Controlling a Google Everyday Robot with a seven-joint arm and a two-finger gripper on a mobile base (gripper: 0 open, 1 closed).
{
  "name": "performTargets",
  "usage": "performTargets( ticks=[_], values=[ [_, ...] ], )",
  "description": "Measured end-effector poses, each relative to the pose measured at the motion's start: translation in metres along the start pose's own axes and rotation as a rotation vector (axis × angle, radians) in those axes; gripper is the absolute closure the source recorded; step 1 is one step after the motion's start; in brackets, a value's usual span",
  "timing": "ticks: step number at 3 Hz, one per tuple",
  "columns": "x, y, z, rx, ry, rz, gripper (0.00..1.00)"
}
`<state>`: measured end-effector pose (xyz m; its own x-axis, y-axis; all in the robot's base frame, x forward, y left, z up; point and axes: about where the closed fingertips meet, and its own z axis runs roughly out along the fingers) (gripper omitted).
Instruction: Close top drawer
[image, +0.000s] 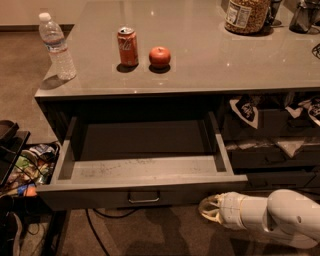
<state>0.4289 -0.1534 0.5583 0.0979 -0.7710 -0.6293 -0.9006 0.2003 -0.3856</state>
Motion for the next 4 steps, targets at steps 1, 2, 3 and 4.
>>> performTargets(
  ticks=[1,2,3,4],
  values=[
    [-0.006,-0.015,0.004,0.084,0.010,0.000,1.00],
    [-0.027,-0.045,0.006,0.238,0.027,-0.026,1.00],
    [-0.046,-0.085,-0.001,0.338,0.076,-0.084,1.00],
    [-0.046,-0.085,-0.001,0.338,0.076,-0.084,1.00]
  ],
)
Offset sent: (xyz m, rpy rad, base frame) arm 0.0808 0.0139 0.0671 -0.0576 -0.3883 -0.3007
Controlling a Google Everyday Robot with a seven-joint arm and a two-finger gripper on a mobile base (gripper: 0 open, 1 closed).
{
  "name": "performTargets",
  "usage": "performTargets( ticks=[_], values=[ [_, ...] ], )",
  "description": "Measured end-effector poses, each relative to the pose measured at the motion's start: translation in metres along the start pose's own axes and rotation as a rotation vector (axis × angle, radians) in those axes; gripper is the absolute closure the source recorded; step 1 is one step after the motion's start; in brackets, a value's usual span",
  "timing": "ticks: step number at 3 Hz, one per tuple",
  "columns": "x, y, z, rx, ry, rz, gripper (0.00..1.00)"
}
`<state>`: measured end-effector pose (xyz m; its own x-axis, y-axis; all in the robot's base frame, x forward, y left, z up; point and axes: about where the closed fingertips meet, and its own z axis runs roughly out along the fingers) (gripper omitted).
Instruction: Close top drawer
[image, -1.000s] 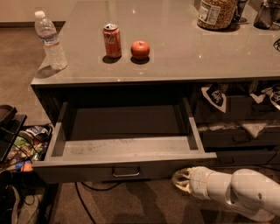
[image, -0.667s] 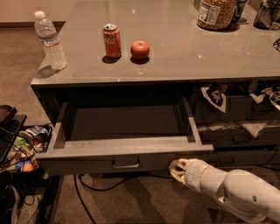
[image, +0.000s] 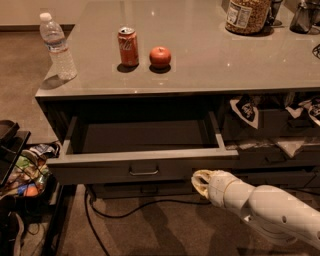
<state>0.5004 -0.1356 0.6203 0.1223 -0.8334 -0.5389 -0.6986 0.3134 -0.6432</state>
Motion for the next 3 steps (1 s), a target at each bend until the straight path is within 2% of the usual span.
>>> performTargets(
  ticks=[1,2,3],
  values=[
    [0.006,0.000,0.016,0.043,-0.020,-0.003,1.00],
    [0.014,-0.013,0.040,0.112,-0.039,-0.033,1.00],
    [0.021,-0.040,0.064,0.180,-0.051,-0.060,1.00]
  ],
)
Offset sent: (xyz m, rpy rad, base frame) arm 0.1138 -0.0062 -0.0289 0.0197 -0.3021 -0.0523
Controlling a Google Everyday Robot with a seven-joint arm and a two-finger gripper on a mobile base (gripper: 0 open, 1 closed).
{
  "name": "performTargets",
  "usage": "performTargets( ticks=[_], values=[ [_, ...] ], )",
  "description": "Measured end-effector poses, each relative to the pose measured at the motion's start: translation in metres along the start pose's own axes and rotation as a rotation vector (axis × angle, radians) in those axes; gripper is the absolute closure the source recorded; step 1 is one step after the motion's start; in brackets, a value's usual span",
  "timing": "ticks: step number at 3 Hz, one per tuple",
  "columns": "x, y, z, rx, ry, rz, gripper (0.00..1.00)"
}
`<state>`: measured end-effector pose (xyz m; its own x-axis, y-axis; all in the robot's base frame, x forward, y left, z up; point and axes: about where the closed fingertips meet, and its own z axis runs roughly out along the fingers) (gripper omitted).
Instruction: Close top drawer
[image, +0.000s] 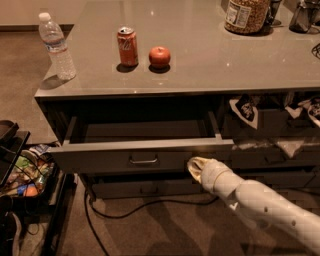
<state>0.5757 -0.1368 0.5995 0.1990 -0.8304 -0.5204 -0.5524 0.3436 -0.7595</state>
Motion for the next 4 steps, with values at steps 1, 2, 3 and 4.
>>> performTargets(
  ticks=[1,2,3,4],
  values=[
    [0.000,0.000,0.000,0.003,0.000,-0.001,1.00],
    [0.003,-0.023,0.028,0.061,-0.012,-0.018,1.00],
    [0.004,-0.034,0.042,0.090,-0.019,-0.028,1.00],
    [0.003,-0.047,0.059,0.109,-0.027,-0.039,1.00]
  ],
)
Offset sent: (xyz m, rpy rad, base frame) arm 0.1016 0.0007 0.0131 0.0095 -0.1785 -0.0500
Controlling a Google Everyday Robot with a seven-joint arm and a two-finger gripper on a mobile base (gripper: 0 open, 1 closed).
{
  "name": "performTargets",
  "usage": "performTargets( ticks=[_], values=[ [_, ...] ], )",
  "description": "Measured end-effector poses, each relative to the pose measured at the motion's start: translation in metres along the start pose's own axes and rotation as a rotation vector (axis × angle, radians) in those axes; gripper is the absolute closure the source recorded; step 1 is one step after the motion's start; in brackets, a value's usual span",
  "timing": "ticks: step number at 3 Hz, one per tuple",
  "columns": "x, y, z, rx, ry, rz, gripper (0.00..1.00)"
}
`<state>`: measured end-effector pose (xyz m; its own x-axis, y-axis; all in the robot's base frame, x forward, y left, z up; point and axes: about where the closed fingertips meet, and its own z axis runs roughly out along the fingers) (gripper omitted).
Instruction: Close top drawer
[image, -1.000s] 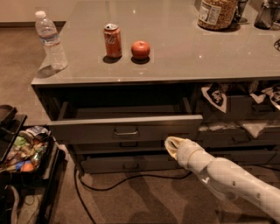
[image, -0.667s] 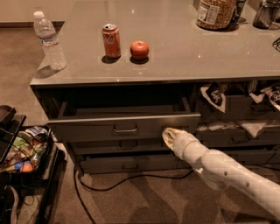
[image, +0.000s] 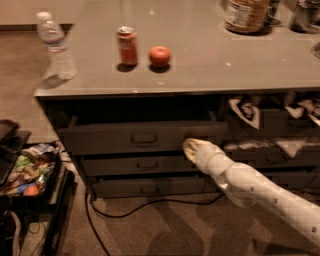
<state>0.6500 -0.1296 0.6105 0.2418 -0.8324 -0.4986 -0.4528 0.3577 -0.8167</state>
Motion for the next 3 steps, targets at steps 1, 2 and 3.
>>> performTargets(
  ticks=[1,2,3],
  values=[
    [0.000,0.000,0.000,0.000,0.000,0.000,1.00],
    [-0.004,-0.013,0.028,0.011,-0.016,-0.018,1.00],
    [0.013,-0.016,0.044,0.025,0.017,-0.036,1.00]
  ],
)
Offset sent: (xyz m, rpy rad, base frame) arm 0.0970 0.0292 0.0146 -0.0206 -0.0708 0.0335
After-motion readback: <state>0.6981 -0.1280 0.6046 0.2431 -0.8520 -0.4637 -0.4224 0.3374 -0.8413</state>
